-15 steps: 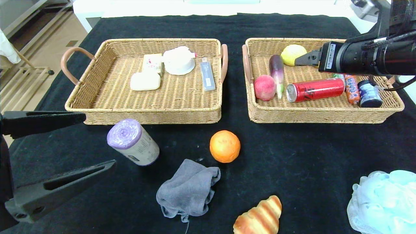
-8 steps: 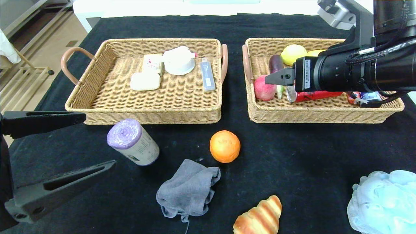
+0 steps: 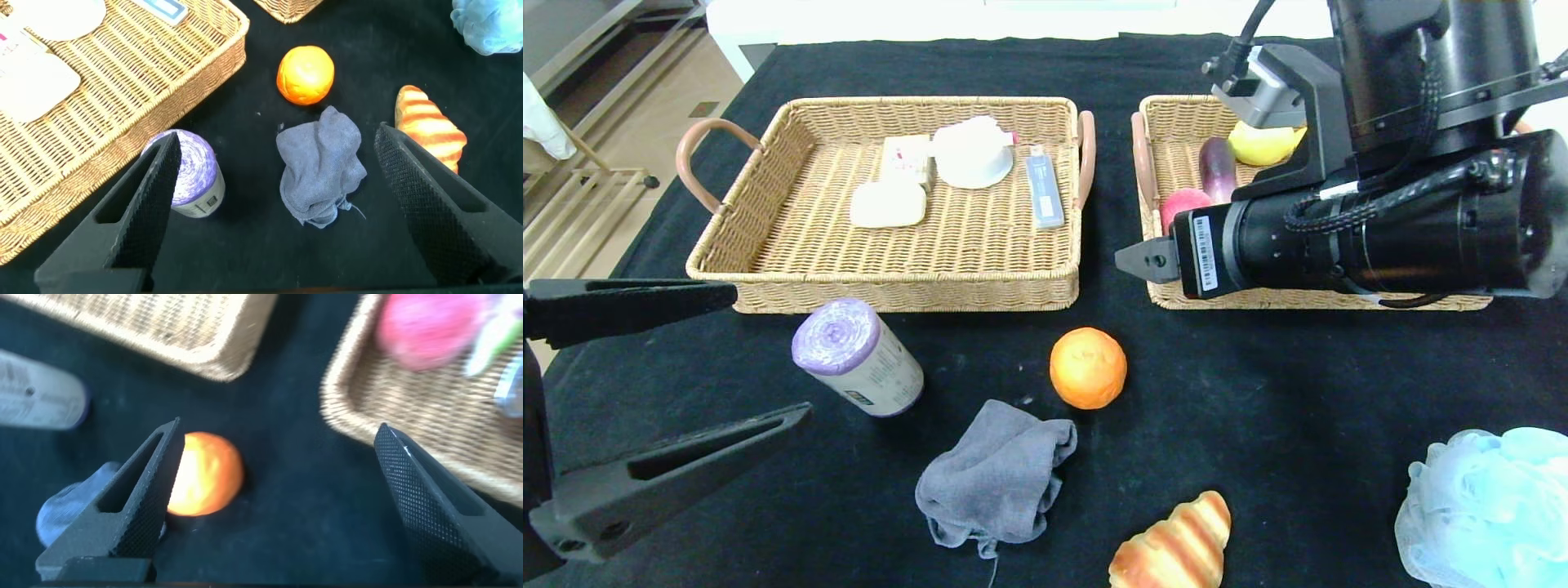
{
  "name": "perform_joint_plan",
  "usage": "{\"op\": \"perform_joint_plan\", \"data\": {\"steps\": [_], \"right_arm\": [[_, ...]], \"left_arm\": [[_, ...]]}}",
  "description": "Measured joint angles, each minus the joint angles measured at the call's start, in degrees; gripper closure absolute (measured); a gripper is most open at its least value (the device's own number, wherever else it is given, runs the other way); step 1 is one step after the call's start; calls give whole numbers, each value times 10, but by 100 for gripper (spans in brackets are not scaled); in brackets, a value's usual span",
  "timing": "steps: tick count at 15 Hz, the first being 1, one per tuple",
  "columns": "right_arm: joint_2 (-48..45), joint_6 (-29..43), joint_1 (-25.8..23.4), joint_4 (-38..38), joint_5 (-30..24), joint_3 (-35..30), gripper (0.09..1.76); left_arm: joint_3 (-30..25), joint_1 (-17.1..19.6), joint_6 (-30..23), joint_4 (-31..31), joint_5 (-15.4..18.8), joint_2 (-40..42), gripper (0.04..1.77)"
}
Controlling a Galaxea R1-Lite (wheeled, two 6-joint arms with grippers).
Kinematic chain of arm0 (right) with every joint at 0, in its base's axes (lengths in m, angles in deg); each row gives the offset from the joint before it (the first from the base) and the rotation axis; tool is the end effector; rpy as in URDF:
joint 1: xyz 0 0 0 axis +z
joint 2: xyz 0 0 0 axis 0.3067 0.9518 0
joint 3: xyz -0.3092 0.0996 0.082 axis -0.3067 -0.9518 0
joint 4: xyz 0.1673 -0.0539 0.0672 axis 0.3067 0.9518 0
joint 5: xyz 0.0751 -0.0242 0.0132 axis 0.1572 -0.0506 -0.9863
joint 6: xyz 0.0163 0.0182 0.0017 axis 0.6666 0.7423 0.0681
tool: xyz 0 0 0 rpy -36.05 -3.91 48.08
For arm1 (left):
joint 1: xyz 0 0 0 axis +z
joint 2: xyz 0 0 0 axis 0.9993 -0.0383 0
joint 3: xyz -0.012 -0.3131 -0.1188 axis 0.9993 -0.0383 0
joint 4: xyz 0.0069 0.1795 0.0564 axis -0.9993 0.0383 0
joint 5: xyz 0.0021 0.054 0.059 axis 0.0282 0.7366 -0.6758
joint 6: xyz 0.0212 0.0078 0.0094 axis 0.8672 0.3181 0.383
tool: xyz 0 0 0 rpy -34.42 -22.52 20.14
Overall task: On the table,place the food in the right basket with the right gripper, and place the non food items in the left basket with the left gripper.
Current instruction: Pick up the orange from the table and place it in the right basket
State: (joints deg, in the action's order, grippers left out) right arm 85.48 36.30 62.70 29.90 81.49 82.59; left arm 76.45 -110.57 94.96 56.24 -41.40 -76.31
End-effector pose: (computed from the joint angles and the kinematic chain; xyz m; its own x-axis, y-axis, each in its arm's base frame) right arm 0.2389 0.2281 0.3476 0.8192 0.4294 -0.3802 -0.4509 0.8919 0.0358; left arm 0.0821 -0.0424 0.3177 0.7554 -0.6394 -0.1430 0.6523 0.7135 0.2558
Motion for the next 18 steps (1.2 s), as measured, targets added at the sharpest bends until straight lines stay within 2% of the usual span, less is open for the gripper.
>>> {"op": "perform_joint_plan", "data": {"steps": [8, 18], "right_arm": [[44, 20, 56, -3, 15, -17, 15], [103, 20, 75, -15, 55, -15, 14]], "left_arm": [[0, -1, 0, 0, 0, 2, 9], [-1, -12, -1, 0, -3, 2, 9]]}}
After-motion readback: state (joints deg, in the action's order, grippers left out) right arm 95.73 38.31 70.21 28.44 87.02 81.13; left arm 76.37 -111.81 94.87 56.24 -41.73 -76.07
